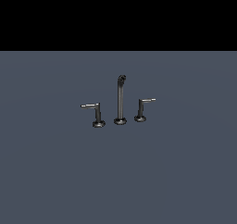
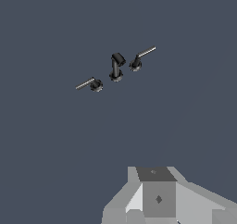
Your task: Turn on the faucet by rotating a designated handle.
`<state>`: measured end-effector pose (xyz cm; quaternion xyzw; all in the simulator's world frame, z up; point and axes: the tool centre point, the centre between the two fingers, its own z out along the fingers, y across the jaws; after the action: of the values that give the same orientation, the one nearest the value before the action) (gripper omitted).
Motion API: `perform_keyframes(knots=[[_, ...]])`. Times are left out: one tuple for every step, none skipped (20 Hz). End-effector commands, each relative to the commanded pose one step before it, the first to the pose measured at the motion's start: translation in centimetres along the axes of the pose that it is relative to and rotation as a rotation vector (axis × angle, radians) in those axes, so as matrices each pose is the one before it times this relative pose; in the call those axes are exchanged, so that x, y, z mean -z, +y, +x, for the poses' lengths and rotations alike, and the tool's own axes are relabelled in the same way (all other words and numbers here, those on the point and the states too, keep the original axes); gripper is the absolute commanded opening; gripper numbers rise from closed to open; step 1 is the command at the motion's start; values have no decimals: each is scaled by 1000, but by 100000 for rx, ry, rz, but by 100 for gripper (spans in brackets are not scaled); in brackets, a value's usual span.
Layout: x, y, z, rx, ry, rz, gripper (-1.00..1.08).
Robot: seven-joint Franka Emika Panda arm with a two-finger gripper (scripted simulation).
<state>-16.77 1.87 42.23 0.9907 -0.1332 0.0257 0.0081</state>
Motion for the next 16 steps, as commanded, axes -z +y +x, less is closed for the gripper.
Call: perform_keyframes(knots=[[-1956,-504,1545,-5900,-316,-6,-100],[-757,-205,619,-2302,-125,-18,-100],[-743,-202,609,-2263,-123,-18,-100],[-732,-199,601,-2228,-121,-18,-100],[-722,-196,594,-2198,-119,-18,-100],[-713,-194,588,-2172,-117,-19,-100],[-705,-192,583,-2149,-116,-19,-100],[-699,-189,579,-2130,-114,-20,-100],[-693,-188,575,-2112,-113,-21,-100],[-688,-186,572,-2098,-112,-23,-100],[-683,-185,569,-2087,-110,-24,-100],[-680,-183,568,-2078,-109,-26,-100],[-677,-183,566,-2069,-108,-28,-100],[-675,-181,566,-2064,-106,-30,-100],[-673,-180,566,-2061,-105,-32,-100],[-672,-179,566,-2058,-103,-35,-100]])
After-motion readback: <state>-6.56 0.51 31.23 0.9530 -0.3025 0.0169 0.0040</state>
